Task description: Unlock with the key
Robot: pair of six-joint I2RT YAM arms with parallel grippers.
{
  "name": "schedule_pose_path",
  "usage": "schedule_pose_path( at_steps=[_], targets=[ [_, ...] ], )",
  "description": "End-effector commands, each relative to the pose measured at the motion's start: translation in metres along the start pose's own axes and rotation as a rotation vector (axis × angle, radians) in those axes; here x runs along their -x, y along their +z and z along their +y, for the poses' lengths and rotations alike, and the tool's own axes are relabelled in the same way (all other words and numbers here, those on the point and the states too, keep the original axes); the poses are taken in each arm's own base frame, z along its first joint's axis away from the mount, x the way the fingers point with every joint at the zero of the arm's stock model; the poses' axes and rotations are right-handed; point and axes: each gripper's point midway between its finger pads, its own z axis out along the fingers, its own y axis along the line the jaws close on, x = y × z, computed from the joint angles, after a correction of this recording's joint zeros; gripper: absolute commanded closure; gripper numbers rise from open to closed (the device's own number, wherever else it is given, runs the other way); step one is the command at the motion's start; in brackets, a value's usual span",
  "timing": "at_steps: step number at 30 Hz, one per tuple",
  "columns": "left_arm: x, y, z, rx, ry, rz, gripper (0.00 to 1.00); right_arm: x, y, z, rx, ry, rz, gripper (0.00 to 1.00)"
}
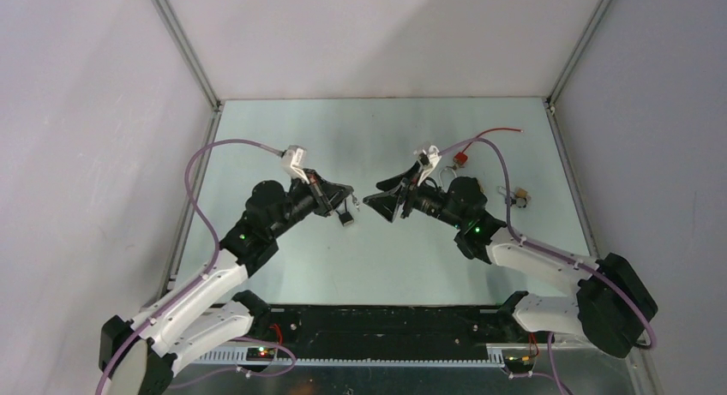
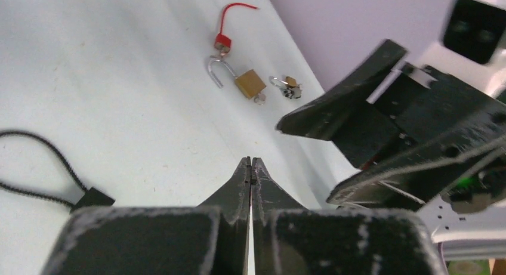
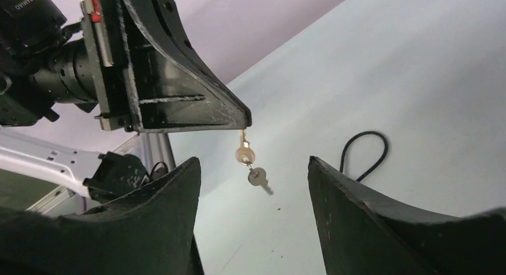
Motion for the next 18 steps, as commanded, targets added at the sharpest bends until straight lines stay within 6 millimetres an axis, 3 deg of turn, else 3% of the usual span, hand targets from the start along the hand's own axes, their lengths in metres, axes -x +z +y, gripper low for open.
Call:
schedule_pose_path(
  at_steps=[1, 2, 5, 8, 18],
  targets=[
    [0.016, -0.004, 0.01, 0.118, -0.046, -0.038, 1.0, 0.014, -0.004, -0.007, -0.121, -0.189, -0.052, 0.3],
    [0.021, -0.004, 0.012, 0.147, -0.052, -0.052, 1.0, 0.017, -0.005, -0.014, -0.168, -0.247, -0.063, 0.3],
    [0.02, -0.007, 0.025, 0.242, -0.096, -0.041, 1.0, 0.014, -0.002, -0.008, -0.219, -0.356, -0.07, 0.3],
    [0.026, -0.008, 0.024, 0.259, -0.129, -0.055, 1.0, 0.016, 0.0, -0.014, -0.308, -0.486, -0.085, 0.31],
    [0.036, -0.011, 0.017, 0.267, -0.185, -0.077, 1.0, 0.009, 0.029, 0.01, -0.387, -0.771, -0.163, 0.36]
  ],
)
